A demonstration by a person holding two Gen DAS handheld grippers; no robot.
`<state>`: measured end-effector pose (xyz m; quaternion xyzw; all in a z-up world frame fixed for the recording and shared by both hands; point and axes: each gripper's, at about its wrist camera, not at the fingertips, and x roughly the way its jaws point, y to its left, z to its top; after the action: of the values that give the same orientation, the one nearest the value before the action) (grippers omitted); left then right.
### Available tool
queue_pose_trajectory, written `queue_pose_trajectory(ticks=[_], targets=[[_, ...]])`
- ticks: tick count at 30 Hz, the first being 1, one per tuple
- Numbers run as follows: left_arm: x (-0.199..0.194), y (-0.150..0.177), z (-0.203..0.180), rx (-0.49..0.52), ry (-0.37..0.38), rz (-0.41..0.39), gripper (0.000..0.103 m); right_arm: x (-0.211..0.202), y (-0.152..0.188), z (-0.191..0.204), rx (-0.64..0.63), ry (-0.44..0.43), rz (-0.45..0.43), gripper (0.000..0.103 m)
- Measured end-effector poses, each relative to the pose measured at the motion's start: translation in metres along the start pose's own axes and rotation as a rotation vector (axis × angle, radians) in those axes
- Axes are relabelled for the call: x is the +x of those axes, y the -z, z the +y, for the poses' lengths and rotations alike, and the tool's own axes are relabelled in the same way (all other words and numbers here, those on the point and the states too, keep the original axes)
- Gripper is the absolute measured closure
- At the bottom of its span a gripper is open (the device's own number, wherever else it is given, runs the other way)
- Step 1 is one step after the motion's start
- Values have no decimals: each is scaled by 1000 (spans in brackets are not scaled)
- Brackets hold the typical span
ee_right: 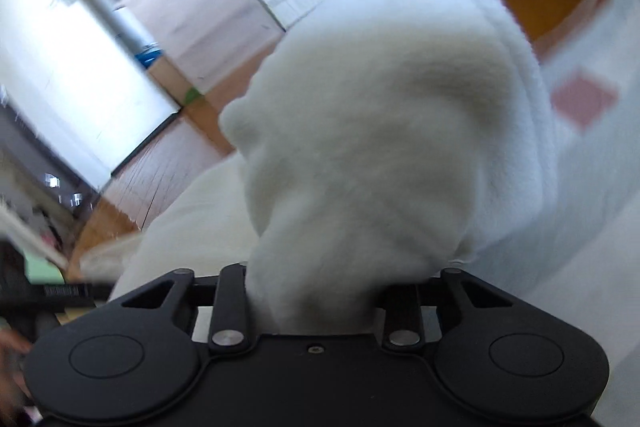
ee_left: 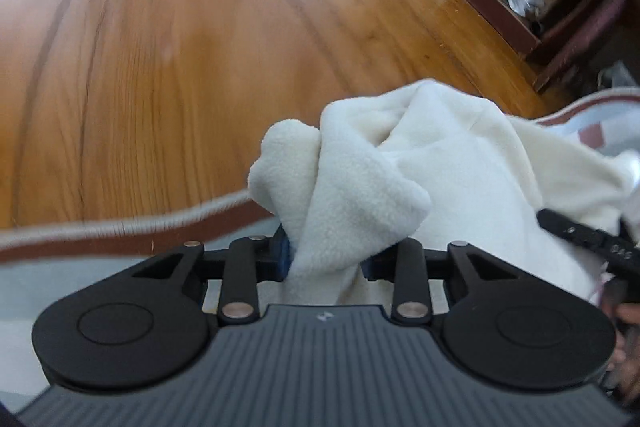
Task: Fold clothes
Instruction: 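Lift the folded jacket with both grippers and carry it toward the armchair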
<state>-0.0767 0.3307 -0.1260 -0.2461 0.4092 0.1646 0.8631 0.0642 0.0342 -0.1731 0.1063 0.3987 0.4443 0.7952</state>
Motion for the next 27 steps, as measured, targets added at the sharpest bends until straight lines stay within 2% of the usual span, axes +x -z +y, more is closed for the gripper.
queue_pose_trajectory(ticks=[6,10,14,18,21,22,23,26,27], targets=[[-8,-20,-58,48,-36,-22,74,-35,-15,3,-130,49,-97,68],[4,-24,-86,8,31,-14,74,-65,-44,-25,-110,48,-153,68],[22,-39,-126,41,110,-20,75,-91,-78,-52,-154,144,-192,68],[47,-63,-182,103,188,-33,74,-132,-106,-79,-209,261,-249,68],[73,-78,-228,166,208,-30,74,-154,-119,-103,-221,345,-271,68],[83,-81,-242,188,200,-29,74,-159,-121,-114,-203,375,-276,68],[95,-81,-249,208,156,-33,72,-162,-123,-125,-195,413,-279,68],[129,-79,-270,266,26,-46,66,-141,-124,-154,-263,625,-232,61],[140,-79,-277,285,-17,-51,66,-131,-127,-168,-241,678,-207,59]])
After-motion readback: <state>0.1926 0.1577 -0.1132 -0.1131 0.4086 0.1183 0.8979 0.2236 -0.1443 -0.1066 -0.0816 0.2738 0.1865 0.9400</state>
